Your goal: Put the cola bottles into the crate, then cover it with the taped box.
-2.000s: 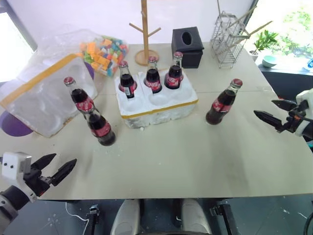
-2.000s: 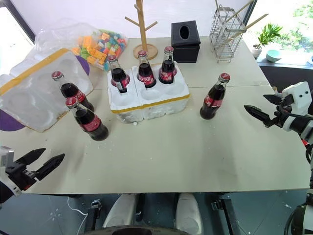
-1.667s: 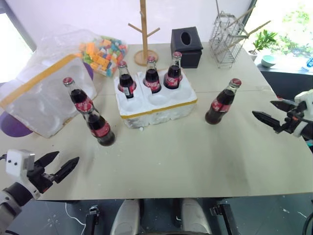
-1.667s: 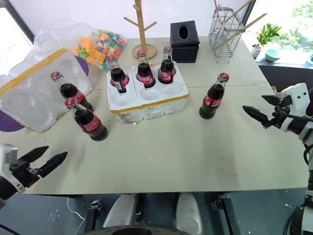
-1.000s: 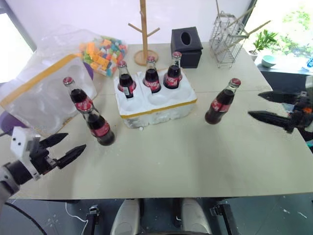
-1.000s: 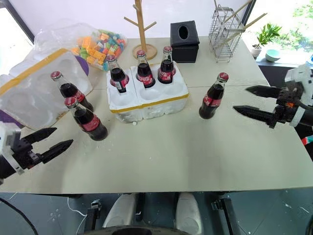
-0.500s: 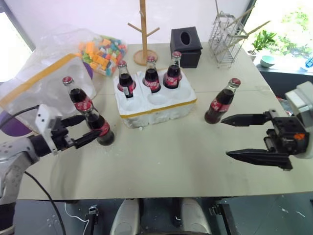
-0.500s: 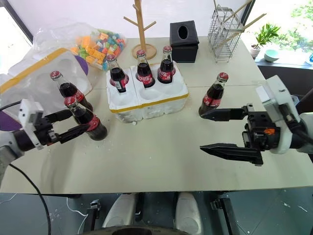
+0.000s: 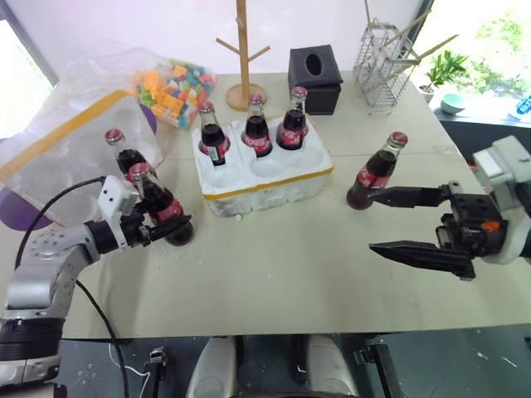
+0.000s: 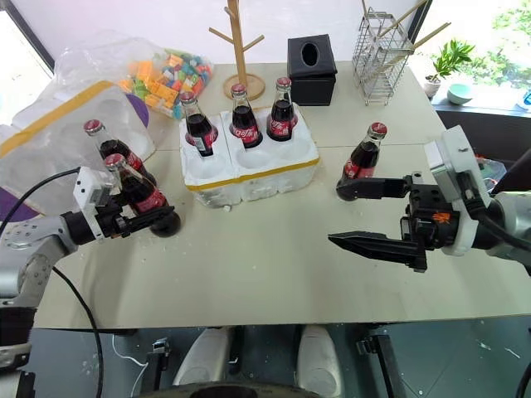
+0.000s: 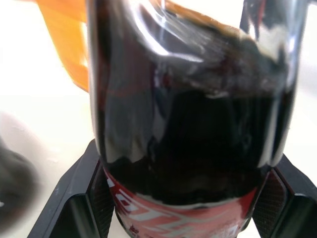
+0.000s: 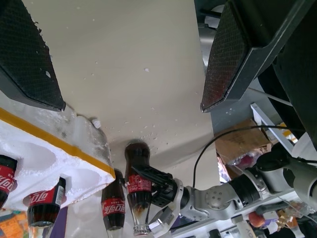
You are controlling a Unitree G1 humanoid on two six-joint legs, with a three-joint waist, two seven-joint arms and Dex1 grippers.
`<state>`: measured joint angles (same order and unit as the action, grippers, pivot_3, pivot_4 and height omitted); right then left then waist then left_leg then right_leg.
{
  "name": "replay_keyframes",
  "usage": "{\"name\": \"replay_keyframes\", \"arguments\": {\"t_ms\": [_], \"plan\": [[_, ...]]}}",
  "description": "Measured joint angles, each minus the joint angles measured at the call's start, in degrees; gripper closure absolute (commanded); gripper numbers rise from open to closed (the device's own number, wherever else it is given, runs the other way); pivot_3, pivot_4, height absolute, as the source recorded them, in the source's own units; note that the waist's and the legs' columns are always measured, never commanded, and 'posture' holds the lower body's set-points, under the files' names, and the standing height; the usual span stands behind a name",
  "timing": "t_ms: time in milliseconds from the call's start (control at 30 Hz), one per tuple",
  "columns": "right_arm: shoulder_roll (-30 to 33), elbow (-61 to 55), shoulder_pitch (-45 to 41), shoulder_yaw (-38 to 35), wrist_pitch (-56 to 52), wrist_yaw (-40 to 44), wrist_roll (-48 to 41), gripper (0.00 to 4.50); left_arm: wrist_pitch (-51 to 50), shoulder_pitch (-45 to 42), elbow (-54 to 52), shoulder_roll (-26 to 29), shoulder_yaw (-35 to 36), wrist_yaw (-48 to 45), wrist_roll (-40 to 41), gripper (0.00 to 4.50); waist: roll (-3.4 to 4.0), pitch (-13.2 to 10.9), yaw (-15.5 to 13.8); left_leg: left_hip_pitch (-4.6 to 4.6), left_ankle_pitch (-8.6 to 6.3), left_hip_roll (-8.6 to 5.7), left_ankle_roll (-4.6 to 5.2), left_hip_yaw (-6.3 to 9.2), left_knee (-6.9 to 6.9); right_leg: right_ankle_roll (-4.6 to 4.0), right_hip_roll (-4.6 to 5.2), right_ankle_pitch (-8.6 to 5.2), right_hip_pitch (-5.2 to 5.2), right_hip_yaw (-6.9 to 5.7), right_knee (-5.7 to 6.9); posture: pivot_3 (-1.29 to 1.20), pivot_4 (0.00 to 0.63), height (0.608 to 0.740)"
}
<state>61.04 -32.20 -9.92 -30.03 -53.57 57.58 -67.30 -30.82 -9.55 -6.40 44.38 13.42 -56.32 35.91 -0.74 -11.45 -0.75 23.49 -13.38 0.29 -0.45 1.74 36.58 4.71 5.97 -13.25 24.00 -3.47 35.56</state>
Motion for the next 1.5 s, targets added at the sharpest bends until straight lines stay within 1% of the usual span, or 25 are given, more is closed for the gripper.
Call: {"name": "replay_keyframes", "arguments": {"t_ms": [100, 133, 200, 267, 333, 400, 500, 533, 633, 700, 767, 933, 1100, 1267, 1433, 1500], "plan": [[-0.65, -0.3, 0.25, 0.55, 0.62, -0.83, 0.1, 0.0, -8.32, -0.68, -6.2, 2.6, 1.67, -1.84, 8.98, 1.66, -0.14, -0.09, -0.19, 0.11, -0.01, 0.17, -0.01, 0.01, 0.13, -0.05, -0.11, 0.03, 0.05, 0.01, 0.0, 0.0, 0.15, 0.74], [-0.87, -0.31, 0.31, 0.71, 0.74, -1.08, 0.12, 0.0, -10.28, -2.15, -7.69, 2.97, 1.97, -2.07, 11.45, 1.66, -0.12, -0.1, -0.32, 0.12, -0.01, 0.17, -0.01, 0.01, 0.19, -0.11, -0.11, 0.01, 0.05, 0.01, 0.01, 0.0, 0.15, 0.74], [-1.14, -0.34, 0.39, 1.47, 1.04, -1.84, 0.15, 0.0, -13.52, -8.38, -9.11, 2.61, 2.11, -0.62, 16.16, 1.66, -0.1, -0.13, -0.89, 0.2, -0.01, 0.22, -0.01, 0.01, 0.45, -0.26, -0.29, 0.13, 0.05, 0.01, 0.01, 0.0, 0.15, 0.74], [-1.38, -0.3, 0.44, 1.98, 1.1, -2.82, 0.18, 0.0, -15.11, -15.51, -8.81, 0.17, 1.96, 2.45, 18.5, 1.66, -0.1, -0.13, -1.43, 0.19, 0.0, 0.28, -0.01, -0.01, 0.6, -0.13, -0.38, 0.22, 0.01, 0.04, -0.02, 0.0, 0.15, 0.74], [-1.56, -0.23, 1.13, 2.39, 1.44, -3.45, 0.83, 0.0, -14.89, -23.41, -5.52, -4.57, 0.86, 5.93, 18.63, 1.66, -0.12, -0.13, -1.76, 0.11, 0.01, 0.29, -0.01, 0.0, 0.75, -0.09, -0.43, 0.3, -0.17, 0.04, -0.02, 0.0, 0.15, 0.74], [-2.11, -0.18, 1.7, 2.84, 1.64, -4.08, 1.37, 0.0, -12.03, -31.84, 0.99, -10.17, -2.15, 9.66, 14.63, 1.66, -0.13, -0.12, -1.81, 0.03, 0.01, 0.37, -0.01, -0.04, 0.85, -0.06, -0.52, 0.31, -0.41, 0.04, -0.18, 0.0, 0.15, 0.74], [-3.43, 0.21, 2.27, 2.72, 1.8, -5.8, 1.41, 0.0, -2.75, -39.76, 11.85, -15.74, -8.46, 12.29, 3.23, 1.66, -0.15, -0.11, -1.5, 0.01, 0.01, 0.38, -0.01, -0.23, 0.78, -0.01, -0.51, 0.43, -0.5, 0.17, -0.43, 0.0, 0.15, 0.74], [-3.74, 0.35, 2.91, 2.65, 2.02, -6.48, 1.88, 0.0, 0.83, -41.88, 16.33, -18.39, -10.88, 12.83, -0.88, 1.66, -0.15, -0.11, -1.54, 0.01, 0.01, 0.37, 0.0, -0.3, 0.74, -0.16, -0.5, 0.57, -0.49, 0.24, -0.44, 0.0, 0.15, 0.74], [-4.48, 0.07, 4.2, 2.72, 2.84, -7.87, 3.02, 0.0, 7.13, -44.87, 25.81, -24.13, -15.52, 12.5, -7.51, 1.66, -0.17, -0.12, -1.46, 0.36, -0.03, 0.35, 0.08, -0.34, 0.65, 0.14, -0.51, 0.67, -0.1, 0.28, -0.47, 0.0, 0.15, 0.74], [-6.0, -0.44, 5.55, 2.76, 3.05, -8.85, 3.02, 0.0, 10.03, -45.39, 29.65, -25.96, -18.04, 9.99, -10.51, 1.66, -0.16, -0.12, -1.33, 0.75, -0.05, 0.36, 0.13, -0.36, 0.64, 0.25, -0.52, 0.74, 0.42, 0.28, -0.31, 0.0, 0.15, 0.74], [-6.58, -0.62, 6.01, 2.76, 3.54, -10.06, 3.51, 0.0, 11.76, -45.68, 32.69, -26.58, -19.95, 7.52, -12.92, 1.66, -0.14, -0.13, -1.23, 0.93, -0.03, 0.38, 0.14, -0.38, 0.62, 0.25, -0.57, 0.75, 0.69, 0.29, -0.18, 0.0, 0.15, 0.74], [-8.19, -0.71, 4.51, 3.45, 5.2, -14.45, 5.95, 0.0, 13.87, -47.59, 34.55, -25.31, -20.95, 3.26, -16.47, 1.66, -0.13, -0.14, -1.46, 0.92, -0.03, 0.47, 0.14, -0.35, 0.73, 0.22, -0.66, 0.74, 0.64, 0.29, -0.15, 0.0, 0.15, 0.74], [-9.11, -0.67, 5.12, 4.69, 6.08, -15.45, 7.08, 0.0, 14.25, -47.7, 35.36, -24.07, -22.52, 0.3, -20.35, 1.66, -0.13, -0.14, -1.47, 0.94, -0.03, 0.49, 0.13, -0.35, 1.04, 0.09, -0.66, 0.79, 0.52, 0.32, -0.19, 0.0, 0.15, 0.74], [-10.04, -0.61, 4.81, 7.04, 6.66, -15.65, 8.7, 0.0, 14.62, -48.7, 36.45, -24.68, -23.45, -0.96, -22.65, 1.66, -0.13, -0.14, -1.38, 0.95, -0.03, 0.51, 0.14, -0.36, 1.21, 0.11, -0.66, 0.84, 0.49, 0.34, -0.09, 0.0, 0.15, 0.74], [-10.05, 0.43, 1.92, 8.74, 7.25, -15.66, 10.17, 0.0, 18.94, -48.84, 41.38, -27.01, -24.92, 0.25, -26.8, 1.66, -0.12, -0.14, -1.46, 0.95, -0.03, 0.51, 0.14, -0.35, 1.32, 0.11, -0.67, 0.84, 0.48, 0.34, -0.01, 0.0, 0.15, 0.74], [-10.06, 1.08, 1.19, 9.62, 7.35, -15.63, 10.53, 0.0, 20.12, -49.06, 41.84, -27.6, -24.87, 1.22, -27.49, 0.63, -0.09, -0.11, -1.53, 0.92, -0.03, 0.51, 0.14, -0.35, 1.34, 0.12, -0.66, 0.84, 0.41, 0.34, 0.0, 0.0, 0.15, 0.74]]}}
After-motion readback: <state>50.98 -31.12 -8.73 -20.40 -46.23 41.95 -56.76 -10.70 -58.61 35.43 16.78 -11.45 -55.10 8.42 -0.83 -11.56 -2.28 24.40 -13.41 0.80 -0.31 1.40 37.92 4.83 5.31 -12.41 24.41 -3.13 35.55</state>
